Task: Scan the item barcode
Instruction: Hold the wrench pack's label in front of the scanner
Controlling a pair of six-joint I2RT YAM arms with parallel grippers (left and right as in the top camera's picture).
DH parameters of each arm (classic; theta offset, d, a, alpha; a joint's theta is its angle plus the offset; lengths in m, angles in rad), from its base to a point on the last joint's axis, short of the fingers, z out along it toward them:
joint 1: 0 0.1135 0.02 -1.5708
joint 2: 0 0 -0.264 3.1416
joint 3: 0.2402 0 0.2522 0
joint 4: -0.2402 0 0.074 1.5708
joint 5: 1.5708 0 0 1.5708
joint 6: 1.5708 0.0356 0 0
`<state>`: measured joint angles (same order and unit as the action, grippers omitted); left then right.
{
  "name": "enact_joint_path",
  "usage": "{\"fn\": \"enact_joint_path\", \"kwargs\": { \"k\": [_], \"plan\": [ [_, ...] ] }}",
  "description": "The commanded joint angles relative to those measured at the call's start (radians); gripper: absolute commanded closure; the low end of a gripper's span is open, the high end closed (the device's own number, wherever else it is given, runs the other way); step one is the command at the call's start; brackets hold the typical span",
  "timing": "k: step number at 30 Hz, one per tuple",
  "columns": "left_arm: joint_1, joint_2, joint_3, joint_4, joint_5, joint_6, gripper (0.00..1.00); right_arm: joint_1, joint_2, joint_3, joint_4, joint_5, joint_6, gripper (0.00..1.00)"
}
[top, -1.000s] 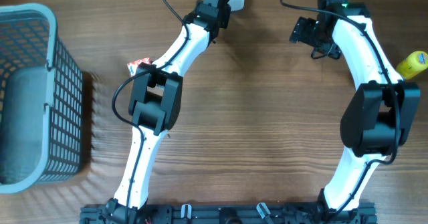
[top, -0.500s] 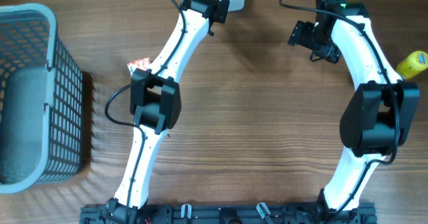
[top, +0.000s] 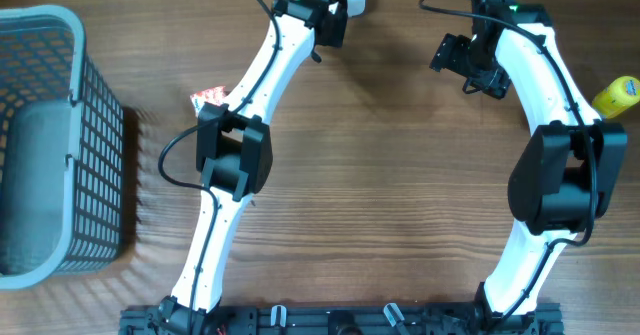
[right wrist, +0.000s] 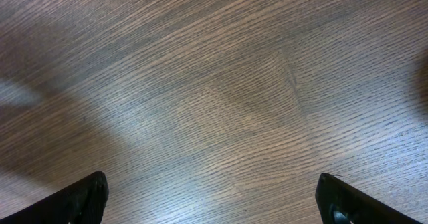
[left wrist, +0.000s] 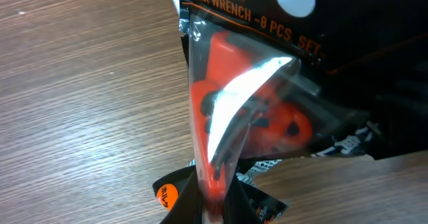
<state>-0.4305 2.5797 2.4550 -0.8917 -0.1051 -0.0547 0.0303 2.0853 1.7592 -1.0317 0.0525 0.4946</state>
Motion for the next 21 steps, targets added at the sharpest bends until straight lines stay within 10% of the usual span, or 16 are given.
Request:
{"fn": "enact_joint_path", "kwargs": {
  "k": [1,21],
  "plan": [
    [-0.017,-0.003,0.019,0.084,0.026,-0.035,0.96,0.006,0.019,0.0,-0.001,-0.008,0.014,0.0],
    [0.042,0.051,0.019,0.312,0.122,-0.149,0.96,0.006,0.019,0.0,-0.003,0.006,0.029,0.0]
  ]
}}
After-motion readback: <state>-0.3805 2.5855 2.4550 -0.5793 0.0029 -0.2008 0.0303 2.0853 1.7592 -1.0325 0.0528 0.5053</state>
